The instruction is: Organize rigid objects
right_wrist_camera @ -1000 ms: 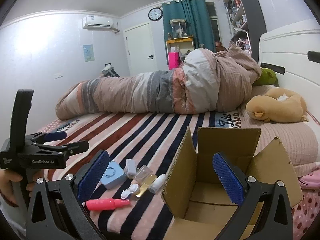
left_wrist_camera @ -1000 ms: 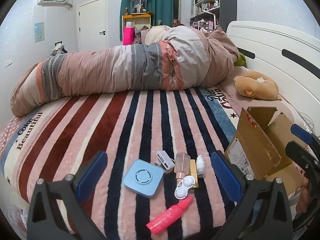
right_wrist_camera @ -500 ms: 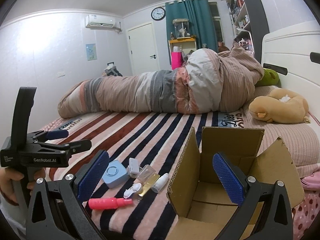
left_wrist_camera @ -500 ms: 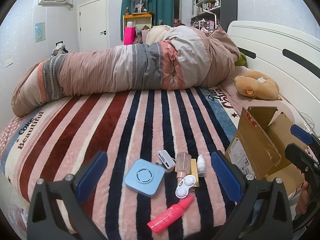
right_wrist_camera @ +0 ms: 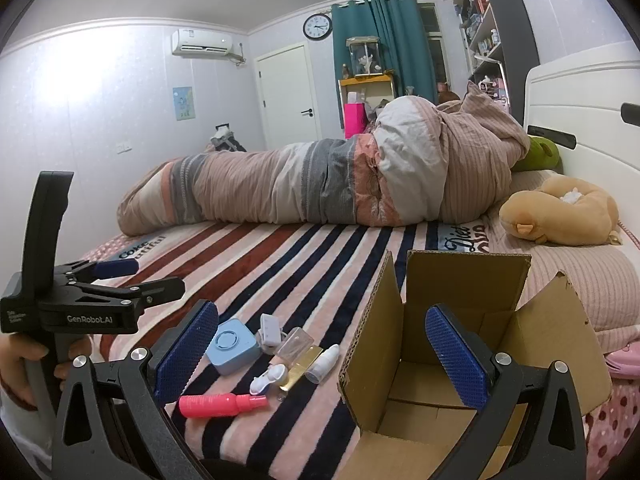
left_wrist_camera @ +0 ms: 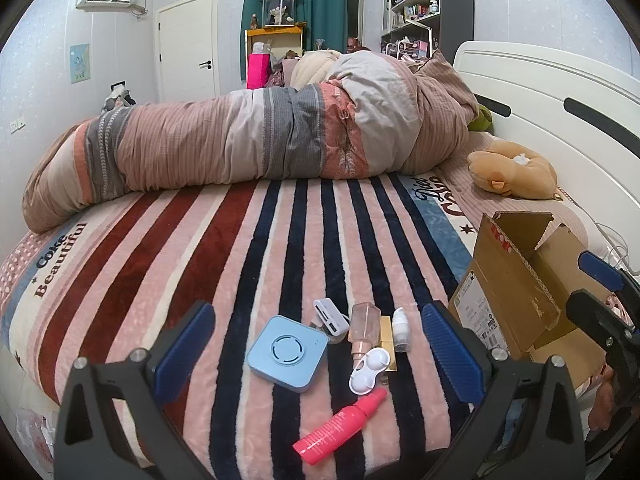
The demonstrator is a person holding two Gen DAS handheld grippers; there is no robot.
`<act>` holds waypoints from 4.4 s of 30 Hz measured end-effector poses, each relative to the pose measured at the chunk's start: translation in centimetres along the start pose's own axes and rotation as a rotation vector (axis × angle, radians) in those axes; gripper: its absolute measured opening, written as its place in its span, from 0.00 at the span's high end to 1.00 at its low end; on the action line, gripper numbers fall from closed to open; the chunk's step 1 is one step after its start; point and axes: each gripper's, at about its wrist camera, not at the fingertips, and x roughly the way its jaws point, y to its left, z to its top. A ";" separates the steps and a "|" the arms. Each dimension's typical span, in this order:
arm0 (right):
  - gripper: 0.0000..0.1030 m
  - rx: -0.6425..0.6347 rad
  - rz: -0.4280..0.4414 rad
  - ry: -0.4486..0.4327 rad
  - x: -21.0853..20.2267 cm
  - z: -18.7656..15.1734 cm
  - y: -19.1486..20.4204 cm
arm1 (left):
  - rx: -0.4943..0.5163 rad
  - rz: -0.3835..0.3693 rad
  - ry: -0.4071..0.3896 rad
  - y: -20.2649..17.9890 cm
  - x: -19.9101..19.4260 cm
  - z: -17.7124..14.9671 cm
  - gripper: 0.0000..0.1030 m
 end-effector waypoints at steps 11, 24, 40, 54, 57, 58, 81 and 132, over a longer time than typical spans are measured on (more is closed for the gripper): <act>0.00 0.001 -0.025 0.002 0.2 -0.3 0.3 | 0.003 -0.003 0.002 -0.2 -0.2 -0.2 0.00; 0.00 0.003 -0.048 0.010 -0.2 -0.2 0.9 | -0.008 -0.014 -0.019 0.2 -0.4 -0.3 0.00; 0.28 -0.157 0.241 0.330 6.6 -2.2 12.2 | -0.077 -0.047 -0.015 9.7 2.0 -2.8 0.00; 0.41 0.327 0.296 0.900 18.8 -10.6 8.5 | -0.143 -0.081 0.006 13.0 3.4 -6.8 0.00; 0.51 0.333 0.257 0.894 19.5 -10.8 8.3 | -0.153 -0.082 0.006 13.2 3.3 -7.0 0.00; 0.57 0.323 0.250 0.873 19.4 -10.5 8.2 | -0.156 -0.082 0.006 13.3 3.3 -7.0 0.00; 0.74 -0.152 0.036 0.703 15.3 -9.7 8.4 | -0.103 -0.421 0.124 9.0 5.2 -7.2 0.01; 0.58 0.130 -0.115 0.221 -0.3 -2.8 -7.7 | 0.324 -0.638 0.080 -17.4 2.5 6.9 0.20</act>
